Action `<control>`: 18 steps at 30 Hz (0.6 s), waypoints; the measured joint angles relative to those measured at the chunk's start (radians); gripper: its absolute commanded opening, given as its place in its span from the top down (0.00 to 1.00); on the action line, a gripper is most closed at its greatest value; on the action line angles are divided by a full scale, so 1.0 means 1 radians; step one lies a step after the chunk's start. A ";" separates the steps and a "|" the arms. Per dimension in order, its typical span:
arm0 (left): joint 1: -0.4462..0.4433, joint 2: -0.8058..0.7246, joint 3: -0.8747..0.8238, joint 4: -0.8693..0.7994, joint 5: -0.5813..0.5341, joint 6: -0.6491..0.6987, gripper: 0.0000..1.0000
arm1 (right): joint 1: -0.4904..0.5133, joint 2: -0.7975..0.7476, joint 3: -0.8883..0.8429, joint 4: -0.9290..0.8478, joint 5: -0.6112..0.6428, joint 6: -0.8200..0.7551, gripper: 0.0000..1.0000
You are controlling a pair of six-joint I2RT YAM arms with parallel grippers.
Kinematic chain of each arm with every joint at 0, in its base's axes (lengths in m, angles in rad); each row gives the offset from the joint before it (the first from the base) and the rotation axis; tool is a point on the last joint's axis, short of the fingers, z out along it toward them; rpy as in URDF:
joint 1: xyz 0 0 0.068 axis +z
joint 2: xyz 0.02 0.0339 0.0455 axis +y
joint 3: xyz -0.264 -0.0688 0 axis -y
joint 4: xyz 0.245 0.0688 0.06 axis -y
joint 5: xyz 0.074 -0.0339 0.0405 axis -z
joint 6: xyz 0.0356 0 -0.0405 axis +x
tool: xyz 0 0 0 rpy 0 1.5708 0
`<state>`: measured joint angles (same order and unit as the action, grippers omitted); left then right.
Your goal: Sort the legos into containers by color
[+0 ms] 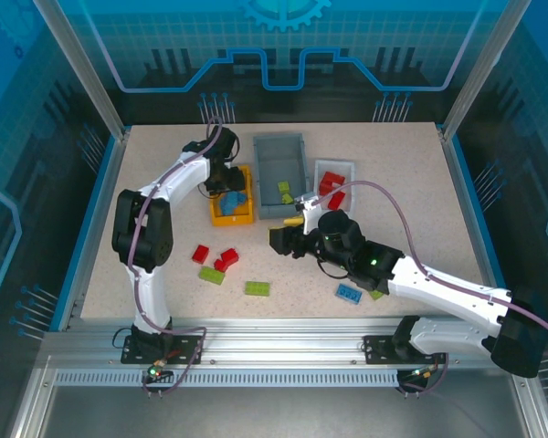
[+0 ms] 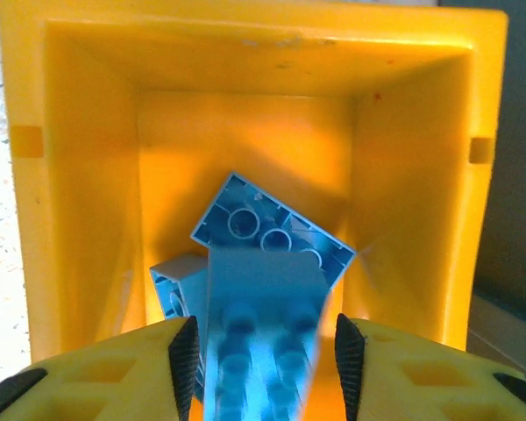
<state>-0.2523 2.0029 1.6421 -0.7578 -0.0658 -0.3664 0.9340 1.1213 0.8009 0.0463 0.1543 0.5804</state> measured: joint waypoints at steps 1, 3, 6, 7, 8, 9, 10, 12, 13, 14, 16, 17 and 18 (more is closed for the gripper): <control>0.000 -0.006 -0.005 0.004 0.009 -0.001 0.43 | -0.004 0.000 0.000 -0.011 -0.001 0.000 0.41; 0.000 -0.025 -0.011 0.003 0.019 -0.003 0.43 | -0.008 0.000 0.000 -0.032 0.000 -0.002 0.41; 0.000 -0.086 -0.012 0.000 0.032 -0.013 0.44 | -0.010 0.000 0.000 -0.078 0.002 -0.019 0.41; 0.000 -0.114 -0.012 -0.003 0.036 -0.019 0.44 | -0.011 -0.002 0.000 -0.096 0.003 -0.032 0.41; 0.000 -0.147 -0.013 -0.006 0.039 -0.026 0.44 | -0.012 -0.003 0.000 -0.119 0.002 -0.049 0.40; 0.000 -0.192 -0.015 -0.008 0.043 -0.029 0.44 | -0.012 -0.004 0.003 -0.145 0.001 -0.074 0.40; -0.001 -0.237 -0.021 -0.008 0.047 -0.036 0.44 | -0.011 -0.003 0.006 -0.169 -0.002 -0.097 0.40; -0.005 -0.354 -0.047 -0.007 0.062 -0.055 0.44 | -0.002 0.019 0.027 -0.231 -0.016 -0.165 0.40; -0.007 -0.417 -0.072 0.001 0.073 -0.063 0.44 | 0.009 0.041 0.044 -0.258 -0.019 -0.195 0.39; -0.012 -0.493 -0.108 0.008 0.090 -0.075 0.43 | 0.027 0.077 0.068 -0.291 -0.024 -0.232 0.38; -0.024 -0.646 -0.200 0.021 0.128 -0.101 0.42 | 0.073 0.170 0.123 -0.347 -0.033 -0.306 0.36; -0.029 -0.723 -0.251 0.026 0.153 -0.113 0.42 | 0.099 0.222 0.150 -0.374 -0.035 -0.343 0.36; -0.034 -0.805 -0.307 0.030 0.180 -0.130 0.41 | 0.125 0.278 0.178 -0.399 -0.040 -0.379 0.36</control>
<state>-0.2859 1.1980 1.3350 -0.7280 0.1146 -0.4965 1.0592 1.3994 0.9791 -0.3531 0.1143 0.2012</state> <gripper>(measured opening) 0.582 0.635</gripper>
